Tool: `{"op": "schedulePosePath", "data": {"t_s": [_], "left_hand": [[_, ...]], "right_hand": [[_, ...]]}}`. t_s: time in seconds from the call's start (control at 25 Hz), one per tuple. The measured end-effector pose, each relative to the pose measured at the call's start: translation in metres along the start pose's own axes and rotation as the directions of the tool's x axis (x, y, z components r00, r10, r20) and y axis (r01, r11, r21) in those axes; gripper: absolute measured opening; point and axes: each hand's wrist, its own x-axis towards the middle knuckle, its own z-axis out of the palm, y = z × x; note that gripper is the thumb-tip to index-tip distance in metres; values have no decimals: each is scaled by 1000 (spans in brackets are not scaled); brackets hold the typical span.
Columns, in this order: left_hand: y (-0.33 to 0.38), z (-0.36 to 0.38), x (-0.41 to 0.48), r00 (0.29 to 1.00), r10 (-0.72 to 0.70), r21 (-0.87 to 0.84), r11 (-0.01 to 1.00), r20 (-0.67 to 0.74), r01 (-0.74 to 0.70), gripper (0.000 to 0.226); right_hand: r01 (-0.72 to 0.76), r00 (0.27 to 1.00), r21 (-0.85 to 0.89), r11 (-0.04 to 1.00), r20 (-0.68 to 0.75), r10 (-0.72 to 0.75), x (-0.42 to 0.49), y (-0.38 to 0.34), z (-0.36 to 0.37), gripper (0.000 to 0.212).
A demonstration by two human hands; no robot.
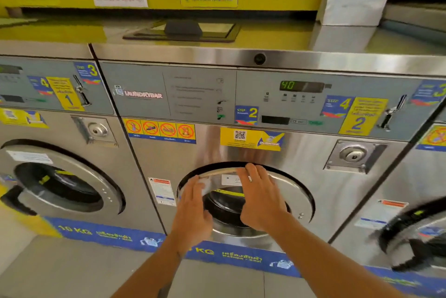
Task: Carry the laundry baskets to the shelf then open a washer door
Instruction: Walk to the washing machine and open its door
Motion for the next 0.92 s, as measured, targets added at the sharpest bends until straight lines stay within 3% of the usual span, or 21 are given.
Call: {"op": "schedulePosePath", "data": {"t_s": [0.08,0.24,0.48,0.56,0.64,0.72,0.8,0.92], "left_hand": [[4,-11,5,1000,-9,-68,998,-26,7,72],[-4,-31,-12,995,80,37,996,57,-82,72],[-3,-52,-78,938,248,-154,964,244,-215,55],[6,-56,-95,855,401,-172,916,329,-363,54],[20,-52,-108,727,540,-155,834,424,-529,58],[37,-41,-119,574,669,-34,665,473,-746,69],[59,-27,-132,404,771,88,417,492,-904,84],[99,-16,-145,313,821,138,282,478,-950,91]], "right_hand": [[-3,1000,21,1000,1,3,-3,-1,-3,92],[-82,997,152,985,18,80,-24,-12,-4,89],[-291,957,315,904,81,280,-94,-44,-11,76],[-377,919,440,815,66,389,-131,-59,-13,71],[-448,873,520,727,80,481,-172,-71,-6,62],[-569,805,498,654,173,567,-211,-78,7,59],[-625,755,530,573,225,616,-245,-81,20,51],[-660,682,589,467,209,700,-280,-77,28,27]]}}
